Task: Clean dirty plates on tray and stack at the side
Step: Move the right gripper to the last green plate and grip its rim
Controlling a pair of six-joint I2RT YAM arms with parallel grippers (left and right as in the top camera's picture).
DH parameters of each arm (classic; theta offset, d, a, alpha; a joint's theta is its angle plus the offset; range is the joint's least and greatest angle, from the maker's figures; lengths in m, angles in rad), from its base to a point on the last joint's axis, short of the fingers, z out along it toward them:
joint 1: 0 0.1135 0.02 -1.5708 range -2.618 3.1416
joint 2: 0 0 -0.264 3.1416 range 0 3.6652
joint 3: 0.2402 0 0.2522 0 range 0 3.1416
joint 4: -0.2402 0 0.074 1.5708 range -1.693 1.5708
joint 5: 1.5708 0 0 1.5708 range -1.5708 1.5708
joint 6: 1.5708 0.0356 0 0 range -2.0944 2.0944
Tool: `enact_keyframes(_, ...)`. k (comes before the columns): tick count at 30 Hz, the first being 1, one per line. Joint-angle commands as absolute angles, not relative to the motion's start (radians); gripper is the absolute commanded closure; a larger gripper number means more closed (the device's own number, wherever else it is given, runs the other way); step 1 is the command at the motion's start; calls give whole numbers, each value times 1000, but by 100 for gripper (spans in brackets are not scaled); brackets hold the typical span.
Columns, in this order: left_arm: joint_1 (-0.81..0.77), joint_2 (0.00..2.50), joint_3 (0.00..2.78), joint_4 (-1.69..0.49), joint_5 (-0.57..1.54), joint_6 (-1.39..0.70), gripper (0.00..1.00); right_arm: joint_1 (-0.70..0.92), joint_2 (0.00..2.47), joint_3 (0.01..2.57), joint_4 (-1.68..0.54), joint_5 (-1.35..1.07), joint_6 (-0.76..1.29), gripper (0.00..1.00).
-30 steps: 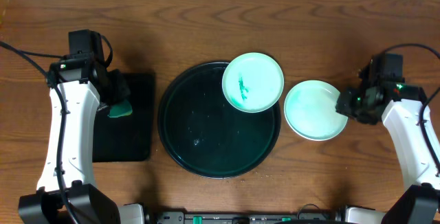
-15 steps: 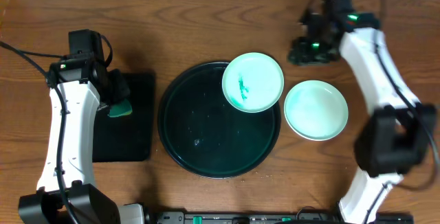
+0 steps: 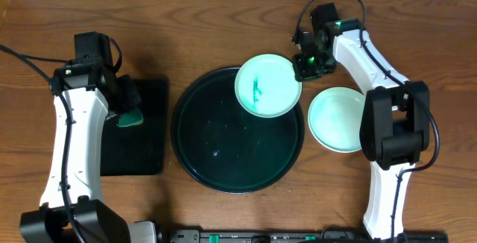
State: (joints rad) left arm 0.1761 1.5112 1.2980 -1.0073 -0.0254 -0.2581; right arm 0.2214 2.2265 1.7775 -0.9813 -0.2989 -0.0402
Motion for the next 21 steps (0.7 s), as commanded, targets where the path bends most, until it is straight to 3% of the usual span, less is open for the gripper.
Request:
enact_keyframes(1,180,1517,1293,-1008,-26,-264,93,244,2149,1821,-1013,-304,-42,99)
enact_keyframes(12,180,1517,1293,-1008,-26,-264,93,453,2127,1785,-1095,-305,109,99)
enact_keyframes(21,180,1517,1293,-1004,-11,-263,93,518,2149,1629,-961,-305,286,99)
